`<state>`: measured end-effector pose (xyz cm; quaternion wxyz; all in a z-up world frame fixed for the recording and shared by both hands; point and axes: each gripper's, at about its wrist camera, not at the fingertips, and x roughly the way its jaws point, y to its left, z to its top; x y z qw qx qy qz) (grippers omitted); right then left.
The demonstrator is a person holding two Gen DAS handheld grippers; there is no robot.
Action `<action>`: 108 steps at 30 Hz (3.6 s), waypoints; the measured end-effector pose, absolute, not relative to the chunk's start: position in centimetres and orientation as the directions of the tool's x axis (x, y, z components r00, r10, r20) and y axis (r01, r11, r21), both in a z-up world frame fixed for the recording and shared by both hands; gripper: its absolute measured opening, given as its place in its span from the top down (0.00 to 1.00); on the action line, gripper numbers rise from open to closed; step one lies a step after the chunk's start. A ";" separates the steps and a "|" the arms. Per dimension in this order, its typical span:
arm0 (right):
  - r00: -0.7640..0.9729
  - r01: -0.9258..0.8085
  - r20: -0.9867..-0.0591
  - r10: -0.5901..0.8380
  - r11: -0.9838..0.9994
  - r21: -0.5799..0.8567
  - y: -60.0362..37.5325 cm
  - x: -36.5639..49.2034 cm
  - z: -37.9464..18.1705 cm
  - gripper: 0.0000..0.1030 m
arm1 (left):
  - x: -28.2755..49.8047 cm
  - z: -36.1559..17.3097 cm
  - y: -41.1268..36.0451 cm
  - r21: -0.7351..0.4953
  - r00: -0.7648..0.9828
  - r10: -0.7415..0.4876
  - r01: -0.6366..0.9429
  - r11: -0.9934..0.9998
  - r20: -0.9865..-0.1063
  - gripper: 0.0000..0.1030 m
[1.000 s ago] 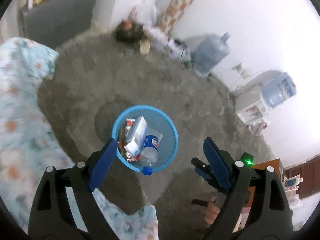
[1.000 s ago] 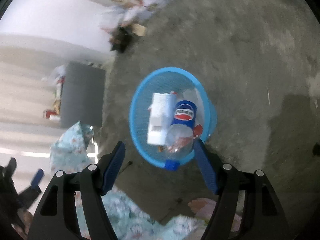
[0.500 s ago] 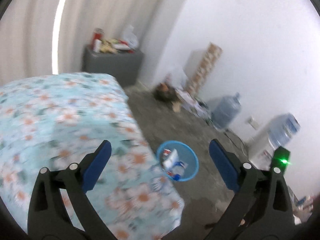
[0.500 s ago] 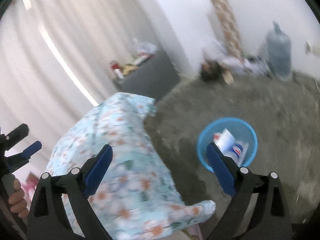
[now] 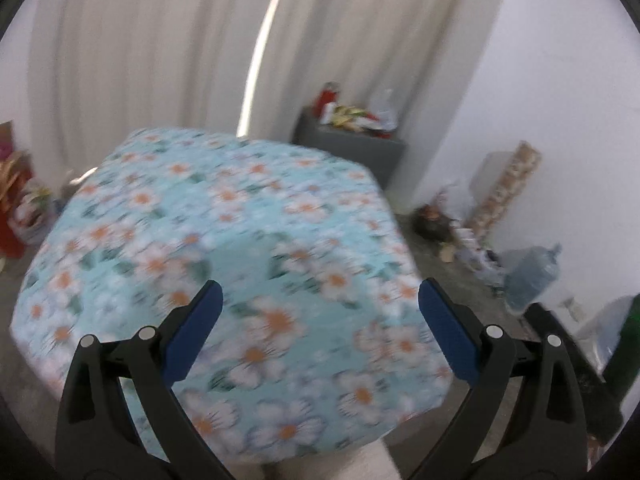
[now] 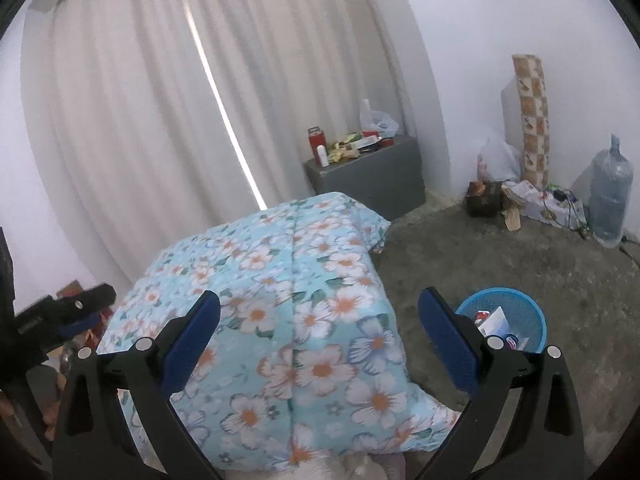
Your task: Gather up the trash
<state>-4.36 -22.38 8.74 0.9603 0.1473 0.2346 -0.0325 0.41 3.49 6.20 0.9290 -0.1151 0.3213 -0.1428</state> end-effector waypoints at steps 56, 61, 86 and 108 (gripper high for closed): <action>0.576 0.176 -0.776 -0.256 0.966 -0.187 -18.5 -5.4 1.7 0.06 | -4.1 -2.2 1.7 0.007 0.621 0.016 -0.017 1.000 -0.784 0.09; 0.573 0.197 -0.776 -0.263 0.964 -0.181 -19.3 -5.5 1.7 0.06 | -4.2 -2.2 0.9 0.020 0.621 0.012 0.006 1.000 -0.783 0.09; 0.576 0.236 -0.768 -0.280 0.956 -0.172 -21.0 -6.1 2.1 0.06 | -4.8 -1.4 -1.1 0.034 0.636 -0.009 0.055 0.998 -0.772 0.09; 0.578 0.262 -0.759 -0.299 0.949 -0.174 -21.4 -6.2 2.8 0.06 | -4.6 -1.6 -1.5 0.035 0.630 -0.010 0.058 0.998 -0.776 0.09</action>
